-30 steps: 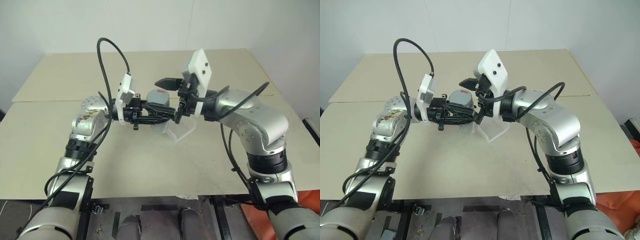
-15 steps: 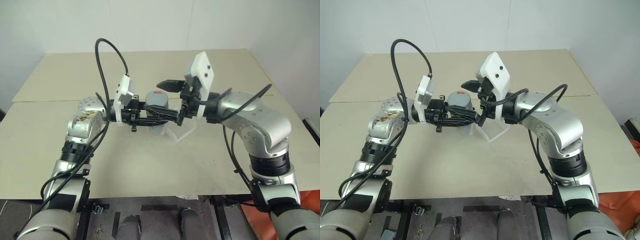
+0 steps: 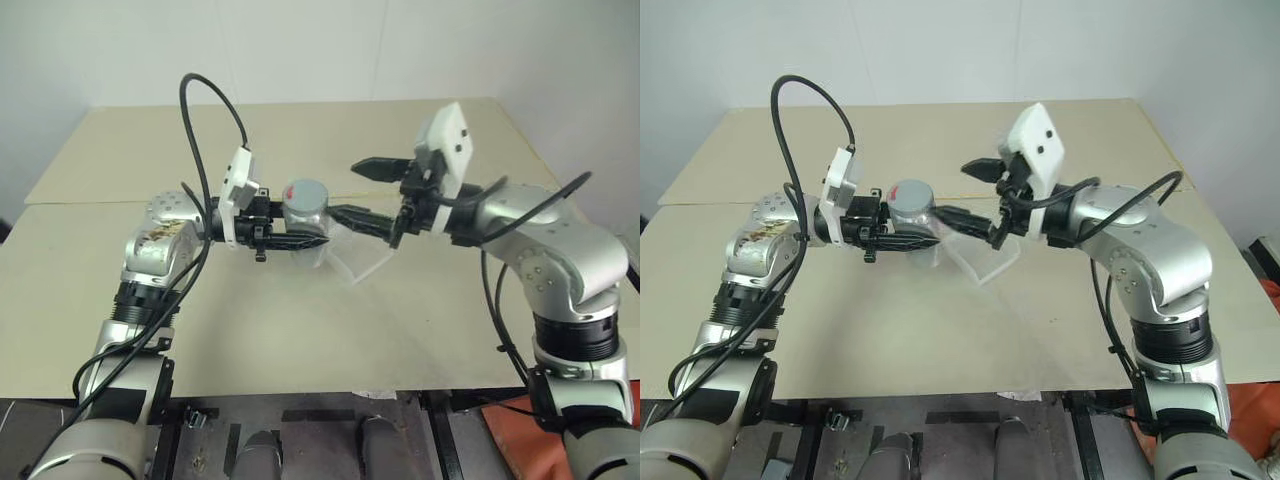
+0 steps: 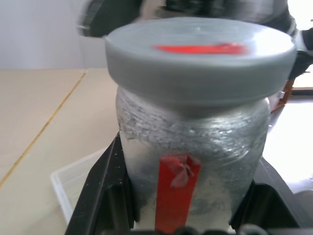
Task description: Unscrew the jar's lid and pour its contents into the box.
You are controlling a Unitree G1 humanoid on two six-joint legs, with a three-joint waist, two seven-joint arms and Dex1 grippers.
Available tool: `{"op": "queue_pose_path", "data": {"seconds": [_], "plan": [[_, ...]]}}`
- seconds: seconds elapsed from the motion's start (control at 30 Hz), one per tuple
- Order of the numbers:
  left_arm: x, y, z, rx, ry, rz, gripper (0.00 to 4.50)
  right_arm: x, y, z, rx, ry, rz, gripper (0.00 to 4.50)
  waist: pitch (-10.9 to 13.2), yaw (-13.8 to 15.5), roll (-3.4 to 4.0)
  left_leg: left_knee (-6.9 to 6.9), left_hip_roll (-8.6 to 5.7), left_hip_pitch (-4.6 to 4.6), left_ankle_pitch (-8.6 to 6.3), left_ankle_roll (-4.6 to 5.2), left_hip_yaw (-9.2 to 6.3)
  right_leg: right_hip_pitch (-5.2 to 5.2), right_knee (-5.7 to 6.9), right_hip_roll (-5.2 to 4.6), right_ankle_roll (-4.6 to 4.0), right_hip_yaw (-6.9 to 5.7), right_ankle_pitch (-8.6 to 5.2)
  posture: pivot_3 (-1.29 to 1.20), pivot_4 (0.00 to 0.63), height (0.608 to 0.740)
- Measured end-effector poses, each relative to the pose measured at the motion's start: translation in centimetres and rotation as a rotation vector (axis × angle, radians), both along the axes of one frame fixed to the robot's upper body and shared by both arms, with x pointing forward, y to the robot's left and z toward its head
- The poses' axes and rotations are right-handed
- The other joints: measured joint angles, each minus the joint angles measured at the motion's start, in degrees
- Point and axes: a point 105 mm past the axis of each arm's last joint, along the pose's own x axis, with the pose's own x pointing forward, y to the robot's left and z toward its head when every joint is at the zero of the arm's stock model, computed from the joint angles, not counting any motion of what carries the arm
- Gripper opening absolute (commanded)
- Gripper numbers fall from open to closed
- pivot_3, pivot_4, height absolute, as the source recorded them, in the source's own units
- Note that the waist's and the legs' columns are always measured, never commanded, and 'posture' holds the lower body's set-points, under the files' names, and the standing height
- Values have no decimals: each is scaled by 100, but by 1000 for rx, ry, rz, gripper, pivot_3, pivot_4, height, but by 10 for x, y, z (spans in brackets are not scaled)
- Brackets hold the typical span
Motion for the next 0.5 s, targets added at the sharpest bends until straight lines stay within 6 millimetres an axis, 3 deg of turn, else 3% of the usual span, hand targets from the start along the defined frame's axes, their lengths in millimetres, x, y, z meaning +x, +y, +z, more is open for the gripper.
{"op": "queue_pose_path", "data": {"seconds": [0.3,0.5], "plan": [[0,-3,0,-11,-5,-6,1920,-13,-5,-16,-63,35,59,4490,0,-5,0,1,0,0,0,0,2,1,-1,0,0,0,0,0,150,740],[3,-8,-3,-19,-8,2,1920,-27,8,-5,-39,5,136,4490,0,-7,0,1,0,2,0,0,1,1,0,0,0,0,0,0,150,740]]}}
